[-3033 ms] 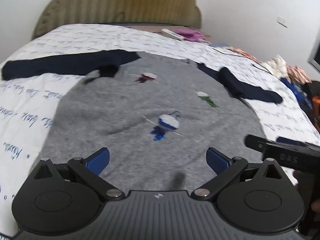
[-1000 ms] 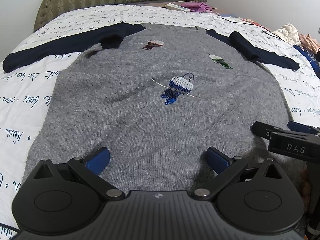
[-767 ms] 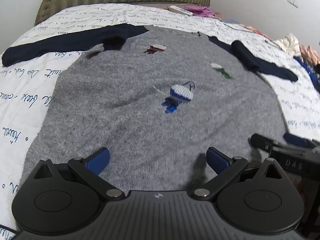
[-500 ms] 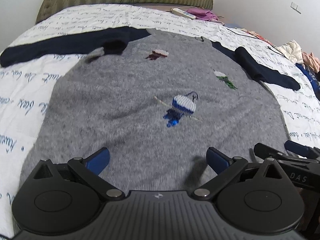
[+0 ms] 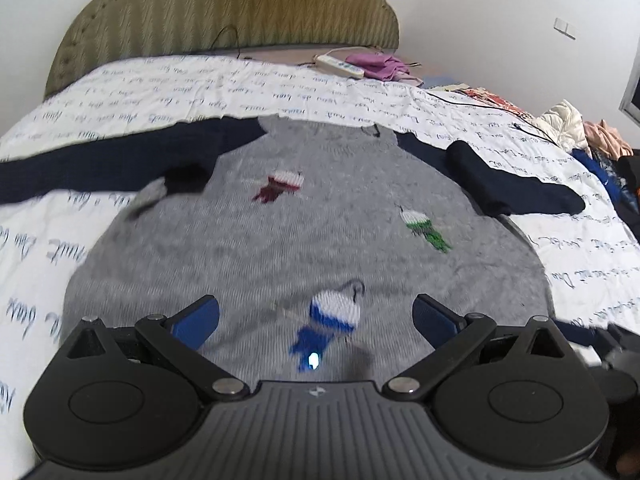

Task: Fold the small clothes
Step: 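Move both grippers over the grey sweater toward the navy sleeves, then grasp a navy sleeve cuff with the right gripper and lift it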

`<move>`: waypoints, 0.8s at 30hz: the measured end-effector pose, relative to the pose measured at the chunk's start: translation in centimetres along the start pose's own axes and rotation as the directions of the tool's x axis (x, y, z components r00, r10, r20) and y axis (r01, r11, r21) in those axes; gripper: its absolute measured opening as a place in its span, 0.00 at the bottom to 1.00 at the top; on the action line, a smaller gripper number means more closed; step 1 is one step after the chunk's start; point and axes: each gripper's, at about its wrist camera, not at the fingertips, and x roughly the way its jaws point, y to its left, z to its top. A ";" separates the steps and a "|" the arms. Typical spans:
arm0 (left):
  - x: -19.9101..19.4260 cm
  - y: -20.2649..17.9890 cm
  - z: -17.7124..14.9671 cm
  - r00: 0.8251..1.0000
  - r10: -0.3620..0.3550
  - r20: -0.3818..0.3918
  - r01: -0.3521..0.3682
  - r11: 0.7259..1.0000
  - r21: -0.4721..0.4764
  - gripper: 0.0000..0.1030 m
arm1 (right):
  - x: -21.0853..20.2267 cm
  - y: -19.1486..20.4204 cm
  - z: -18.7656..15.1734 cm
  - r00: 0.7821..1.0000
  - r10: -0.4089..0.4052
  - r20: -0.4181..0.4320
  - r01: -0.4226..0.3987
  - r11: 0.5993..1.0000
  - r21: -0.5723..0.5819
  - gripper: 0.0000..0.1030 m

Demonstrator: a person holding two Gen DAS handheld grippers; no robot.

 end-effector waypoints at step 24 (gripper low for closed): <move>8.9 -1.6 0.6 0.999 0.024 0.046 -0.029 0.994 0.104 1.00 | 3.7 -21.7 7.8 0.950 -0.117 0.288 0.002 0.928 0.372 0.99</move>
